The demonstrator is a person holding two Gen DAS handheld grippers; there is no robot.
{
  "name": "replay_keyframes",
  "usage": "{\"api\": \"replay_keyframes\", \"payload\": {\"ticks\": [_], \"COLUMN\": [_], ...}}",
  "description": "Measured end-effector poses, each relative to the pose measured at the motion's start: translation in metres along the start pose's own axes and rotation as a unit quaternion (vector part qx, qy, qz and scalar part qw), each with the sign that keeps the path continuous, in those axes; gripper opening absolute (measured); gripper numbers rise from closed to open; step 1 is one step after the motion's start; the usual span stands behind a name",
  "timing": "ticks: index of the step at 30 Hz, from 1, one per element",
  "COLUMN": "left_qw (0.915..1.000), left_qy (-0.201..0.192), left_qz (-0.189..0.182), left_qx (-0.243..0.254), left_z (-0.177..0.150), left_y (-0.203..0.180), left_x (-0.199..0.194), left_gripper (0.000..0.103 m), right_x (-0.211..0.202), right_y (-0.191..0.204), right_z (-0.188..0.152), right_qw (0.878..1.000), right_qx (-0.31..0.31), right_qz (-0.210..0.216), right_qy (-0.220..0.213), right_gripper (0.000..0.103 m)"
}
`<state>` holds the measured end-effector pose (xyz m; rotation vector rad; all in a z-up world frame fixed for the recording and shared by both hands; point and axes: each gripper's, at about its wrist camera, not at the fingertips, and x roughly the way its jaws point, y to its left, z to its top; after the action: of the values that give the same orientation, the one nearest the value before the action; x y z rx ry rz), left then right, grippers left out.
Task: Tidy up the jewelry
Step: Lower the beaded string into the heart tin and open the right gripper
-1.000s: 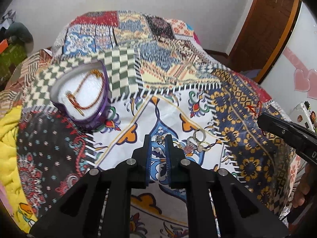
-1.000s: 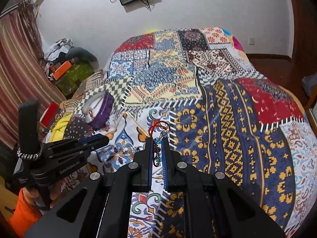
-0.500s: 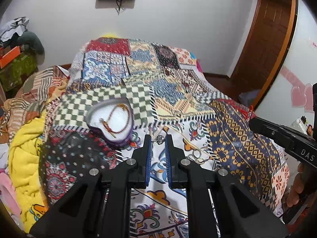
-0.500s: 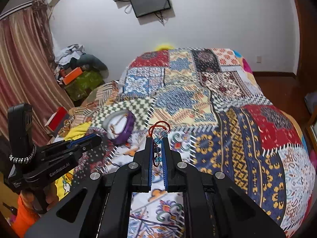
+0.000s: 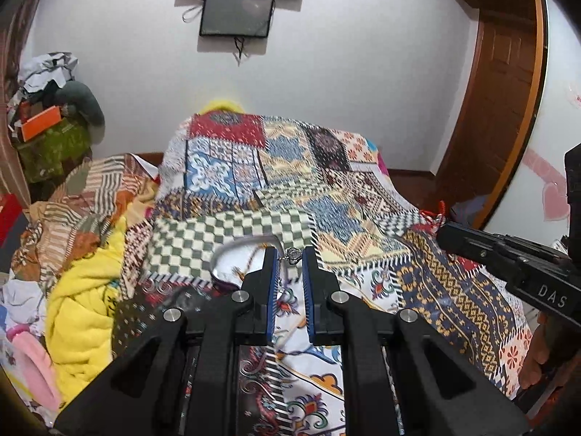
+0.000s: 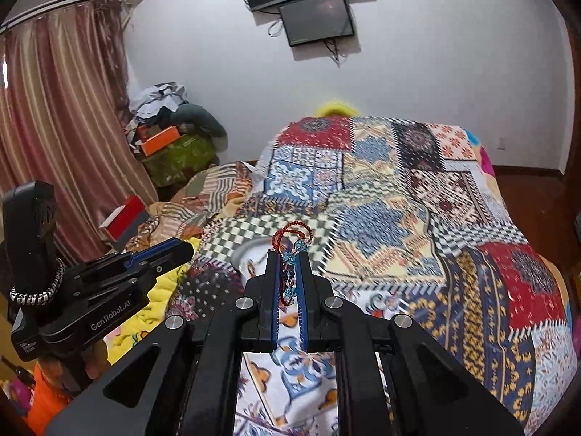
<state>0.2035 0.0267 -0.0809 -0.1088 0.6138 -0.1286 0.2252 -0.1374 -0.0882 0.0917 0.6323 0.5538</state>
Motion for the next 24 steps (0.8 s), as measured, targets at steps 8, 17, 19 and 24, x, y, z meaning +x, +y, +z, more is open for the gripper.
{"api": "replay_keyframes", "payload": {"ticks": [8,17,19,24], "left_qw": [0.9997,0.9993,0.9994,0.9993], "left_qy": [-0.021,-0.018,-0.009,0.015], "left_qz": [0.015,0.029,0.027,0.024], "left_qx": [-0.003,-0.017,-0.021,-0.026], "left_z": [0.014,0.024,0.024,0.020], "left_y": [0.016,0.042,0.048,0.056], "left_x": [-0.001,0.024,0.034,0.059], "left_gripper": [0.012,0.012,0.012,0.012], "right_x": [0.016,0.050,0.060,0.088], "right_y": [0.013,0.020,0.020,0.023], "right_z": [0.018,0.029,0.030,0.033], "right_qw": [1.000,0.999,0.999,0.998], "right_qx": [-0.015,-0.025,-0.025,-0.027], "right_qz": [0.016,0.028,0.030,0.039], "right_qy": [-0.013,0.000,0.007,0.030], "right_gripper": [0.007,0.007,0.007,0.007]}}
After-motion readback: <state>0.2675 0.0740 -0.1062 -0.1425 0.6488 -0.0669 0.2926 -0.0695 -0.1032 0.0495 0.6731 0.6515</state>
